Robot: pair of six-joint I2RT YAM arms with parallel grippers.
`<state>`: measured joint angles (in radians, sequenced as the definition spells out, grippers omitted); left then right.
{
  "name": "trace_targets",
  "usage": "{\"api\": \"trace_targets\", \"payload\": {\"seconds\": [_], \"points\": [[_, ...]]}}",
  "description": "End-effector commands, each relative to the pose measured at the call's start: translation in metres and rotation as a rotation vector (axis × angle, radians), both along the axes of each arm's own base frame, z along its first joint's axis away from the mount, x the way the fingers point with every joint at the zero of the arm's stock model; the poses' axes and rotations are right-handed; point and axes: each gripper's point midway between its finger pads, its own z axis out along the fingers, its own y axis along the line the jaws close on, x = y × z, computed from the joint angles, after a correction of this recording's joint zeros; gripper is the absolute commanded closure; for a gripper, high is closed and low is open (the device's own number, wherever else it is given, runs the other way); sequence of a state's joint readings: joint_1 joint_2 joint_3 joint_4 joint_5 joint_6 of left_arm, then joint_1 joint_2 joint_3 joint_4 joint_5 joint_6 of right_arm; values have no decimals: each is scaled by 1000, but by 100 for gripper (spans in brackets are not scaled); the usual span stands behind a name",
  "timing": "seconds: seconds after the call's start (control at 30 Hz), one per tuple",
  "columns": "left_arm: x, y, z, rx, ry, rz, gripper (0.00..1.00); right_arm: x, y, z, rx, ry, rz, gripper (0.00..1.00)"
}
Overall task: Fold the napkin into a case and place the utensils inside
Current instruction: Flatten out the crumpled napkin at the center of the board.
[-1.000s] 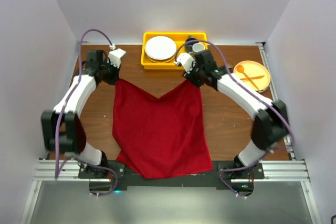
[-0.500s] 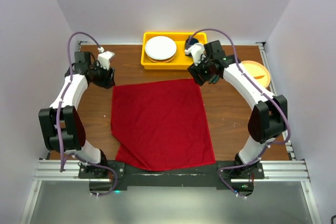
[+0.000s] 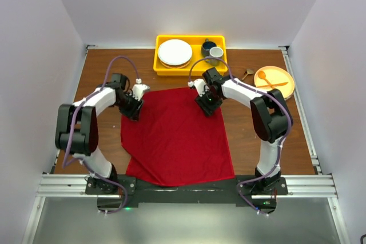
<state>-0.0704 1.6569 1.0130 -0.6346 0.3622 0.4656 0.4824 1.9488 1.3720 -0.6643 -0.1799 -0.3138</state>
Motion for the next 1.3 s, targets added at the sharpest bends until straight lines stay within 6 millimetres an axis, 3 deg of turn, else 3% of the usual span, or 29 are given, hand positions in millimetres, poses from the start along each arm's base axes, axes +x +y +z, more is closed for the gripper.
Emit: {"api": "trace_targets", "payload": {"seconds": [0.0, 0.07, 0.17, 0.23, 0.33, 0.4, 0.47, 0.5, 0.53, 0.6, 0.67, 0.7, 0.8, 1.0, 1.13, 1.27], "points": [[46, 11, -9, 82, -27, 60, 61, 19, -25, -5, -65, -60, -102, 54], [68, 15, -12, 108, -38, 83, 62, 26, -47, -13, -113, -51, -176, 55], [98, 16, -10, 125, -65, 106, 62, 30, -63, -17, -132, -43, -222, 55], [115, 17, -8, 130, -82, 120, 62, 29, -62, -16, -124, -39, -218, 55], [118, 11, 2, 96, -86, 101, 61, 28, -48, -1, -48, -24, -203, 51], [111, 5, 18, 57, -107, 74, 60, 22, -36, 13, 22, 1, -185, 46], [95, 5, 21, 56, -97, 64, 57, 21, -26, 38, 84, -11, -182, 43], [93, 7, 37, 52, -138, 63, 54, 20, -22, 46, 113, -7, -181, 42], [84, 9, 38, 48, -135, 70, 53, 23, -18, 63, 138, -38, -177, 40], [77, 8, 60, 26, -182, 66, 48, 18, -18, 76, 152, -39, -180, 40], [63, 12, 63, 42, -183, 52, 48, 7, -18, 86, 166, -29, -154, 40], [57, 12, 71, 43, -203, 39, 47, -1, -19, 83, 160, -11, -142, 40], [36, 16, 64, 66, -185, 4, 47, -27, -25, 68, 122, 50, -96, 40], [-5, 23, 34, 115, -141, -67, 50, -59, -22, 45, 65, 74, -22, 43], [-31, 31, 17, 168, -112, -104, 52, -67, -21, 29, 19, 66, 15, 44], [-60, 29, 4, 168, -70, -145, 54, -67, -31, 9, -41, 66, 33, 45]]}}
